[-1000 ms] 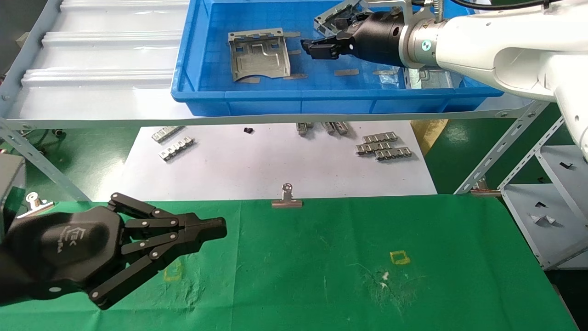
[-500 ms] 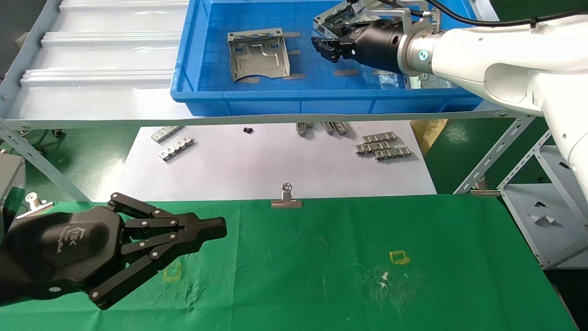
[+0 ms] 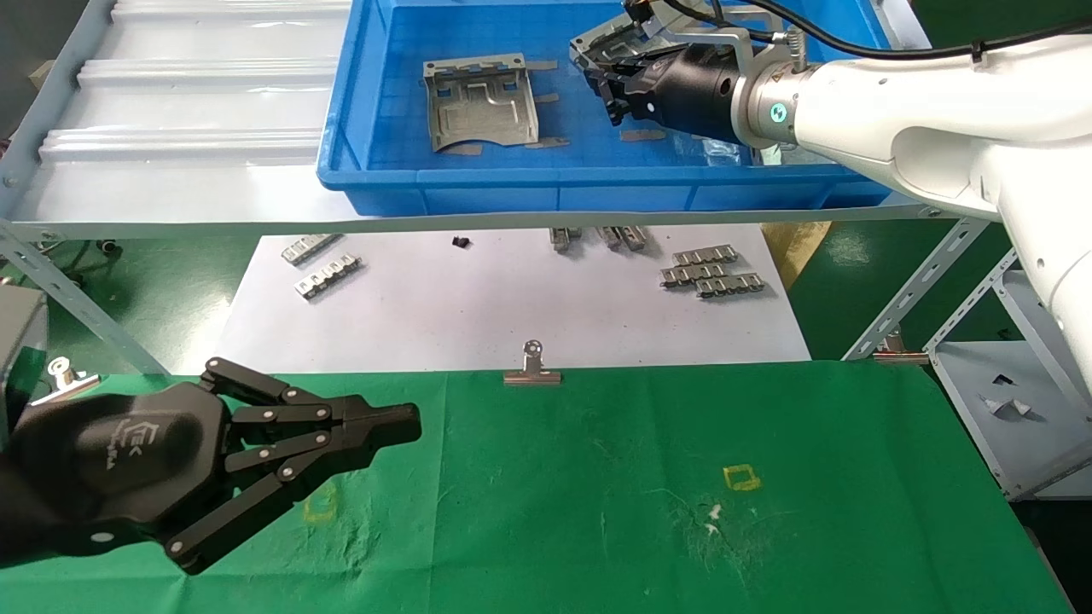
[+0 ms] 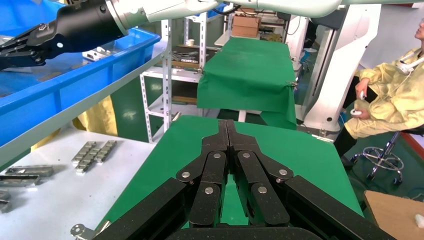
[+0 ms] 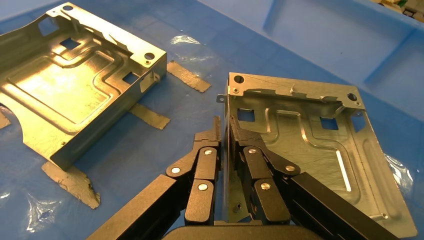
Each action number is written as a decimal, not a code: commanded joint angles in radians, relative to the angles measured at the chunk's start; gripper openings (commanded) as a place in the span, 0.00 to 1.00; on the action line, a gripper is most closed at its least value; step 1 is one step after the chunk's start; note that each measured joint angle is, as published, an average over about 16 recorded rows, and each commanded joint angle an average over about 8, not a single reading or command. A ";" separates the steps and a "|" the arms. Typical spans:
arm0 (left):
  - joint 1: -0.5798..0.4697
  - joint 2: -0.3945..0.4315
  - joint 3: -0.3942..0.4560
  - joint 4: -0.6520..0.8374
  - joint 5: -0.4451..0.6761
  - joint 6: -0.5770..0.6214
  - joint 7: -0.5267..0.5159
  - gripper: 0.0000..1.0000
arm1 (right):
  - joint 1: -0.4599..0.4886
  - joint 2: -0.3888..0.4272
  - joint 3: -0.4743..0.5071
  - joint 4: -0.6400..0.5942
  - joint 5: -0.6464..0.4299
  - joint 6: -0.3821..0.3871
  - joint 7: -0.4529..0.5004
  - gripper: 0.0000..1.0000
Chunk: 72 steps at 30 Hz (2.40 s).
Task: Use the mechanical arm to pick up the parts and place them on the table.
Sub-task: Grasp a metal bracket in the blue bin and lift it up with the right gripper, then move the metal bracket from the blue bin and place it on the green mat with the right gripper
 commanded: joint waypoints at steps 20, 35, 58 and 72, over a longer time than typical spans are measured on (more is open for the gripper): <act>0.000 0.000 0.000 0.000 0.000 0.000 0.000 1.00 | 0.117 0.091 0.017 0.026 0.124 -0.264 -0.127 0.00; 0.000 0.000 0.000 0.000 0.000 0.000 0.000 1.00 | 0.135 0.304 -0.002 0.269 0.171 -0.869 -0.074 0.00; 0.000 0.000 0.000 0.000 0.000 0.000 0.000 1.00 | -0.078 0.621 -0.078 0.969 0.273 -0.928 0.207 0.00; 0.000 0.000 0.000 0.000 0.000 0.000 0.000 1.00 | -0.083 0.646 -0.365 0.876 0.215 -0.926 0.021 0.00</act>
